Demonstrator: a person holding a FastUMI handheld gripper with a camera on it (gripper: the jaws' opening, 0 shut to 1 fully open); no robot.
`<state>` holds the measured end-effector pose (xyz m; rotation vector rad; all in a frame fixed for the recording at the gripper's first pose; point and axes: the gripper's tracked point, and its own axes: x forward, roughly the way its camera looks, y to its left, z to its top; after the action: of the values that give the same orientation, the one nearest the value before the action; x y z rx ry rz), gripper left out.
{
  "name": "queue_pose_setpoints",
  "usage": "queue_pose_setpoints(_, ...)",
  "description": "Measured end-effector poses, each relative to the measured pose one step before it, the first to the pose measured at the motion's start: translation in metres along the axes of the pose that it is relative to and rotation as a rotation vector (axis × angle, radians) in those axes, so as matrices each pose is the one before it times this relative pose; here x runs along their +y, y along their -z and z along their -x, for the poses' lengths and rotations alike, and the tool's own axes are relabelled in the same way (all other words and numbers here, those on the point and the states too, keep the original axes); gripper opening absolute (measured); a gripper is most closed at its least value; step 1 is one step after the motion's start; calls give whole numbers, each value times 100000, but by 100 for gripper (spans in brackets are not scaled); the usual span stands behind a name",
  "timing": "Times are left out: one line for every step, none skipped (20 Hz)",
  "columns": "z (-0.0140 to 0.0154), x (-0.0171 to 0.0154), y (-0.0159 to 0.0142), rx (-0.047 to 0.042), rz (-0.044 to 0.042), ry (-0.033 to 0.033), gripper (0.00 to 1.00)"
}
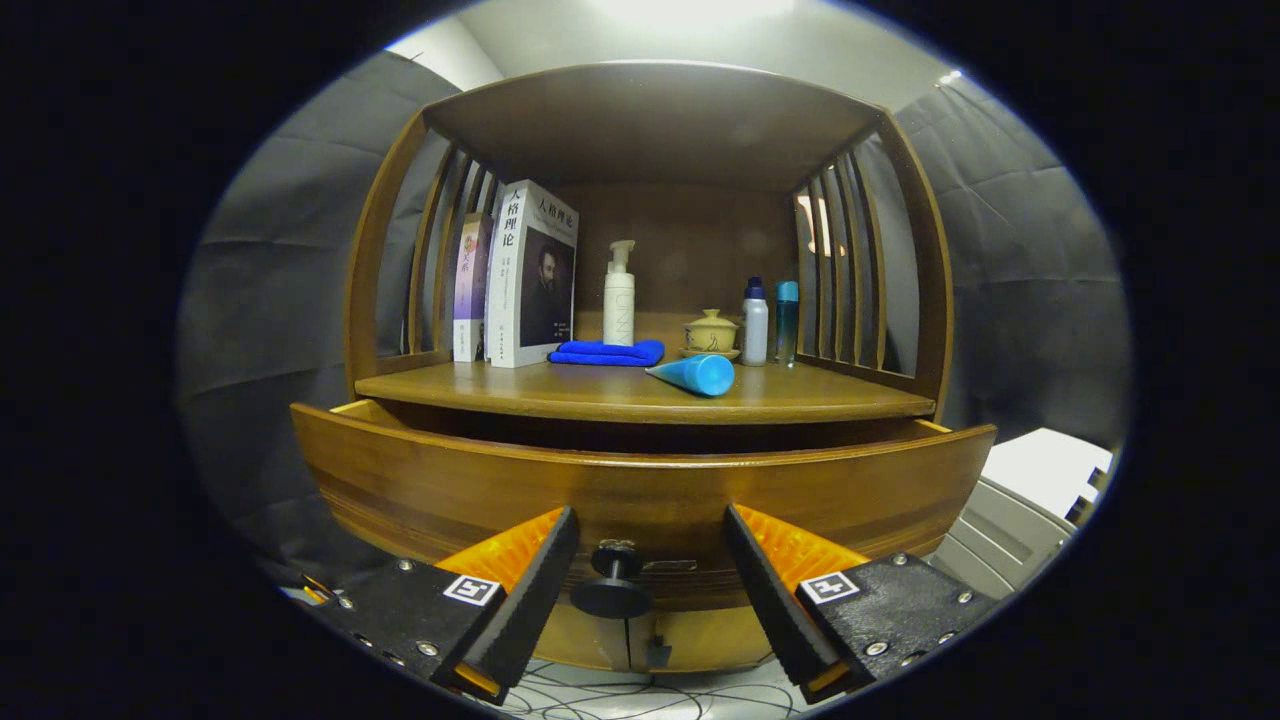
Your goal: Pull open the drawer, take out the items inside it, and place them on the countertop above the cabinet.
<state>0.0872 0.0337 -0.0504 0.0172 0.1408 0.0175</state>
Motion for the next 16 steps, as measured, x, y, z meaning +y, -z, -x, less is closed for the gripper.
queue_pose_setpoints(-275, -9, -57, 197, -726, -153, 93)
queue_pose_setpoints(-365, 18, -94, -147, -630, -254, 93)
queue_pose_setpoints(-369, -9, -15, 196, -639, -410, 93)
queue_pose_setpoints(-306, 37, -39, 50, -154, -477, 93)
queue_pose_setpoints(-294, -16, -43, 115, -53, -442, 93)
queue_pose_setpoints(-352, -37, 12, -136, 108, -452, 93)
queue_pose_setpoints(-403, -47, -71, -233, -278, -481, 93)
queue_pose_setpoints(-329, 9, -2, -580, -107, -707, 93)
queue_pose_setpoints(-364, -2, -5, -485, 154, -1053, 93)
queue_pose_setpoints(-293, 22, -46, -474, 93, -1109, 93)
queue_pose_setpoints(-321, -6, 5, -365, 421, -999, 93)
queue_pose_setpoints(-359, -106, 7, -399, -288, -877, 93)
queue_pose_setpoints(-428, -45, -76, -430, -467, -557, 93)
queue_pose_setpoints(-333, 9, 102, -377, -172, -420, 93)
queue_pose_setpoints(-424, -149, 62, 257, -71, -319, 93)
queue_pose_setpoints(-199, -119, 87, -635, -592, -142, 93)
